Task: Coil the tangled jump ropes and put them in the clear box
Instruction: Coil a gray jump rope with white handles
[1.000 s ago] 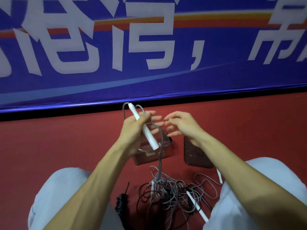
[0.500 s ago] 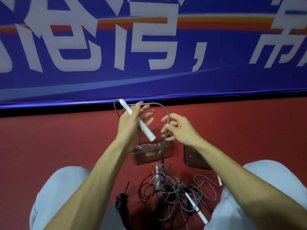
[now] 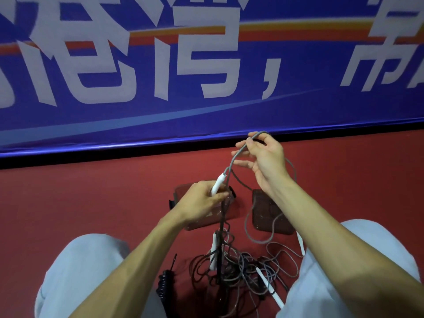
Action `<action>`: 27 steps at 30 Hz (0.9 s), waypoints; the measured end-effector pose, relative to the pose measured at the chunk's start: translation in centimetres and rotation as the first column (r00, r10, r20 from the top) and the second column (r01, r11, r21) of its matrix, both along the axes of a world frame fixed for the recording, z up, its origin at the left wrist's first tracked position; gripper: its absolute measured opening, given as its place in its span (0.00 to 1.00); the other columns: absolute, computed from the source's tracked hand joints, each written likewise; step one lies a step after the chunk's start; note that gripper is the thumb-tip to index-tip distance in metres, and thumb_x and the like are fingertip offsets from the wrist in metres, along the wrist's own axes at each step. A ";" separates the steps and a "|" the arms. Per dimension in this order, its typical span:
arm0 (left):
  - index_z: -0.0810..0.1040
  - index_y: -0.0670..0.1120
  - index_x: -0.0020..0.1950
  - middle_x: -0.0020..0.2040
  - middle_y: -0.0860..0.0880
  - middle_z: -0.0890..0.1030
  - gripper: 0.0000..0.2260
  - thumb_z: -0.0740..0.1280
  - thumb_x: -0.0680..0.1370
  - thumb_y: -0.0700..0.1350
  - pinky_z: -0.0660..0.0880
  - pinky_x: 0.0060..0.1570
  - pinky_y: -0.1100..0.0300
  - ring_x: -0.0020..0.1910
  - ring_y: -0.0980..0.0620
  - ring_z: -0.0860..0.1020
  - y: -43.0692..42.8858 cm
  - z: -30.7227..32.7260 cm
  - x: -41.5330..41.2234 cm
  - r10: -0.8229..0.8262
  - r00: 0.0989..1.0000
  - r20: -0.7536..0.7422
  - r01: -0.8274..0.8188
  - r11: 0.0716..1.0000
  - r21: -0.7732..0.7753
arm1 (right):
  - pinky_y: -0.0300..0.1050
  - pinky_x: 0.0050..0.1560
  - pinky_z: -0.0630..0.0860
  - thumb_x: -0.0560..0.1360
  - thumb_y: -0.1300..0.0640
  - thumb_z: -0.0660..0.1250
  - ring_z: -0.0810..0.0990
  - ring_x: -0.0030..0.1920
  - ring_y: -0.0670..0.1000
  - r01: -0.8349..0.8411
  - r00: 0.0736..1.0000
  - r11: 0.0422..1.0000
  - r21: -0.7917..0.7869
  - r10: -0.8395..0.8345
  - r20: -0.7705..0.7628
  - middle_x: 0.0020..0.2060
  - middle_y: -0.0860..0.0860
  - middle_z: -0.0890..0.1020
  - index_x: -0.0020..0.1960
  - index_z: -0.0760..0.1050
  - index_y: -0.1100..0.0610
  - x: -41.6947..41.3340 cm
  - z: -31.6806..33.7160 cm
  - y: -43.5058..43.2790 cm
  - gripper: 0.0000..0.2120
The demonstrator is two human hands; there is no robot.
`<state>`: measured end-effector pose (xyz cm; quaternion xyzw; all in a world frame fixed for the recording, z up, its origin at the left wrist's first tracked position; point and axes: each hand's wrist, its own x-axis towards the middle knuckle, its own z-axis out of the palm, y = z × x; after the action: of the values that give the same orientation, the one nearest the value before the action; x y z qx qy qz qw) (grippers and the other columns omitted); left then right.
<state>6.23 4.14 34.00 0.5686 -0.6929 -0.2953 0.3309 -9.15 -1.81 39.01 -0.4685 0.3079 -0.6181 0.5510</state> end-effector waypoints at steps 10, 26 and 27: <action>0.83 0.43 0.40 0.34 0.50 0.84 0.09 0.68 0.79 0.43 0.74 0.37 0.62 0.33 0.54 0.80 -0.2 1.1 0.2 0.161 0.949 -0.270 -0.189 0.979 -0.081 | 0.46 0.34 0.81 0.82 0.60 0.57 0.80 0.35 0.55 -0.077 0.955 0.968 0.237 0.140 -0.262 0.41 0.59 0.80 0.53 0.74 0.64 -0.3 -1.1 -0.2 0.09; 0.74 0.40 0.50 0.44 0.44 0.85 0.05 0.62 0.81 0.41 0.82 0.49 0.54 0.45 0.45 0.85 0.4 5.2 3.1 0.063 0.097 -0.993 -0.250 0.968 0.036 | 0.39 0.48 0.72 0.77 0.61 0.66 0.76 0.40 0.40 -0.454 0.450 0.885 -0.101 0.130 -0.884 0.38 0.43 0.81 0.46 0.79 0.53 2.6 -5.3 0.4 0.05; 0.74 0.39 0.51 0.45 0.43 0.85 0.05 0.62 0.81 0.41 0.82 0.48 0.54 0.46 0.44 0.85 0.2 5.1 3.2 0.061 0.104 -0.993 -0.279 0.960 0.030 | 0.40 0.49 0.73 0.76 0.60 0.67 0.78 0.40 0.39 -0.415 0.446 0.898 -0.147 0.060 -0.893 0.37 0.43 0.82 0.44 0.80 0.52 2.5 -5.2 0.3 0.05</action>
<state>9.40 4.37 39.09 0.2774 -0.2523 -0.4978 0.7821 -6.65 -1.52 33.84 -0.8435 0.3603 -0.2523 0.3085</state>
